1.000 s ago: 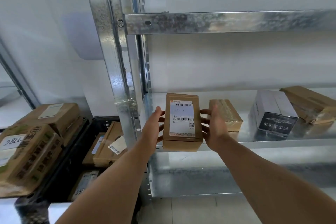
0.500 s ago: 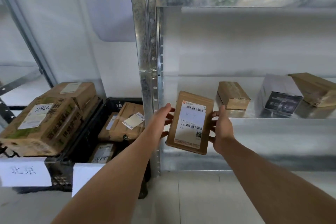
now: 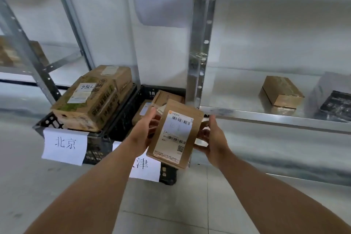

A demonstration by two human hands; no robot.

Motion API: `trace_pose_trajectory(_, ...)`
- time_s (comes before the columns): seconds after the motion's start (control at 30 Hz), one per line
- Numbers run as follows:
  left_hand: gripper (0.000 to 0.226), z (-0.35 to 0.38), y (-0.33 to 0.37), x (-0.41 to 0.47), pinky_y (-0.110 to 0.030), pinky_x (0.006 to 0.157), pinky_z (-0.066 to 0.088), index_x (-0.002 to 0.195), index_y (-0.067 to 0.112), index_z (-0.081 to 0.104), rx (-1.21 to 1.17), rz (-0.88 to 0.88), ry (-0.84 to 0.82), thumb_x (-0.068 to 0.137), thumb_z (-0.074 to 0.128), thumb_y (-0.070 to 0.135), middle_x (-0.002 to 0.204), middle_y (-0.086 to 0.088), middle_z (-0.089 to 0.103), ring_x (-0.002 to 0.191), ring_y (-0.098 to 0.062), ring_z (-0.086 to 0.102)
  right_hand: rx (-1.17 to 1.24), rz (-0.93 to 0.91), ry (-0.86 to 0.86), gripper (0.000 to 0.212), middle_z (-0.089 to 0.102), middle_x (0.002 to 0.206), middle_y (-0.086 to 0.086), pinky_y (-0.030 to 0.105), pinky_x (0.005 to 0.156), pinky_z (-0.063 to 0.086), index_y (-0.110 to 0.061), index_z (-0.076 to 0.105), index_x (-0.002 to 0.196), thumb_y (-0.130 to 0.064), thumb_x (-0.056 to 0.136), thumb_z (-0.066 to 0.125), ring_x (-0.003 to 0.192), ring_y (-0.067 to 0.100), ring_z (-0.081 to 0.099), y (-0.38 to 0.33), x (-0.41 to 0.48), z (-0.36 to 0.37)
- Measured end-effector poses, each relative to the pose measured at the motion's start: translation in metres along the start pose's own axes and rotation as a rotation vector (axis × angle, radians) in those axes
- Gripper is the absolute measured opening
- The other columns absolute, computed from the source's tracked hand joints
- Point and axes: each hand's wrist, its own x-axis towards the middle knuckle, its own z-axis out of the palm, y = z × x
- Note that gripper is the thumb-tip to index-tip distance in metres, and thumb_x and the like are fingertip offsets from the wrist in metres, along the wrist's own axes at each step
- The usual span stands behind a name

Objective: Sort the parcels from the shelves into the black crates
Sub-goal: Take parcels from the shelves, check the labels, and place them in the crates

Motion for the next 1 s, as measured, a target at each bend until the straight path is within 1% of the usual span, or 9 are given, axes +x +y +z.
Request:
trace_pose_trajectory(0.07,0.050,-0.029,0.005,-0.008,-0.036,0.078,0.046,0.099,0.015,0.062,-0.023,-0.009,0.071,0.100,0.036,0.058,0.095,-0.008,0.064,0.094,-0.025,0.059,0.008,0.029,-0.031,0.054,0.067,0.097,0.015,0.047,0.081,0.055,-0.012,0.057,0.092,-0.058,0.105,0.031,0.100,0.030,0.066,0.003,0.002,0.033)
trace_pose_trajectory(0.17,0.049,-0.076,0.023,-0.023,-0.039,0.079,0.047,0.097,0.016,0.063,-0.066,-0.065,0.168,0.099,0.037,0.057,0.093,-0.008,0.065,0.094,-0.028,0.060,-0.008,0.075,-0.089,0.052,0.069,0.096,0.015,0.042,0.077,0.053,-0.011,0.059,0.099,-0.054,0.106,0.031,0.095,0.029,0.067,0.002,-0.001,0.089)
trace_pose_trajectory(0.3,0.051,-0.141,0.059,-0.042,-0.040,0.080,0.052,0.106,0.015,0.065,-0.076,-0.128,0.303,0.099,0.038,0.058,0.102,-0.009,0.070,0.101,-0.031,0.066,-0.045,0.167,-0.126,0.056,0.073,0.102,0.018,0.048,0.087,0.057,-0.008,0.063,0.108,-0.056,0.105,0.035,0.100,0.036,0.070,-0.016,-0.015,0.172)
trace_pose_trajectory(0.43,0.046,-0.209,0.102,-0.065,-0.036,0.078,0.047,0.106,0.022,0.065,-0.081,-0.184,0.437,0.102,0.034,0.056,0.107,-0.002,0.069,0.102,-0.021,0.065,-0.100,0.290,-0.177,0.049,0.075,0.102,0.014,0.047,0.090,0.055,-0.012,0.069,0.105,-0.050,0.106,0.038,0.096,0.030,0.069,-0.037,-0.027,0.263)
trace_pose_trajectory(0.57,0.043,-0.287,0.146,-0.076,-0.032,0.069,0.044,0.102,0.024,0.065,-0.095,-0.262,0.529,0.103,0.033,0.053,0.104,0.003,0.068,0.094,-0.014,0.061,-0.146,0.397,-0.213,0.051,0.075,0.111,0.014,0.045,0.089,0.056,-0.015,0.071,0.106,-0.052,0.107,0.035,0.104,0.031,0.069,-0.053,-0.042,0.357)
trace_pose_trajectory(0.67,0.042,-0.339,0.172,-0.076,-0.030,0.066,0.043,0.108,0.024,0.065,-0.070,-0.294,0.544,0.104,0.032,0.050,0.105,0.005,0.067,0.090,-0.010,0.060,-0.184,0.442,-0.221,0.053,0.074,0.113,0.011,0.051,0.101,0.052,-0.018,0.072,0.111,-0.058,0.103,0.038,0.107,0.033,0.069,-0.056,-0.051,0.417)
trace_pose_trajectory(0.77,0.042,-0.385,0.195,-0.063,-0.028,0.064,0.043,0.103,0.026,0.065,-0.022,-0.297,0.567,0.106,0.028,0.046,0.095,0.008,0.067,0.084,-0.009,0.061,-0.199,0.452,-0.248,0.049,0.074,0.114,0.006,0.042,0.092,0.053,-0.018,0.070,0.116,-0.050,0.106,0.035,0.108,0.025,0.068,-0.060,-0.043,0.473)
trace_pose_trajectory(0.83,0.041,-0.412,0.205,-0.048,-0.029,0.066,0.043,0.095,0.028,0.063,0.019,-0.316,0.584,0.106,0.028,0.045,0.092,0.006,0.068,0.083,-0.011,0.062,-0.230,0.473,-0.245,0.046,0.075,0.109,0.008,0.040,0.084,0.053,-0.014,0.071,0.112,-0.045,0.105,0.038,0.104,0.025,0.068,-0.064,-0.033,0.509)
trace_pose_trajectory(1.0,0.043,-0.482,0.214,0.012,-0.036,0.075,0.050,0.108,0.023,0.064,0.045,-0.404,0.616,0.103,0.032,0.052,0.102,-0.001,0.070,0.089,-0.019,0.065,-0.289,0.494,-0.162,0.045,0.077,0.095,0.006,0.057,0.096,0.054,-0.022,0.073,0.093,-0.053,0.081,0.043,0.095,0.031,0.072,-0.051,0.019,0.591)
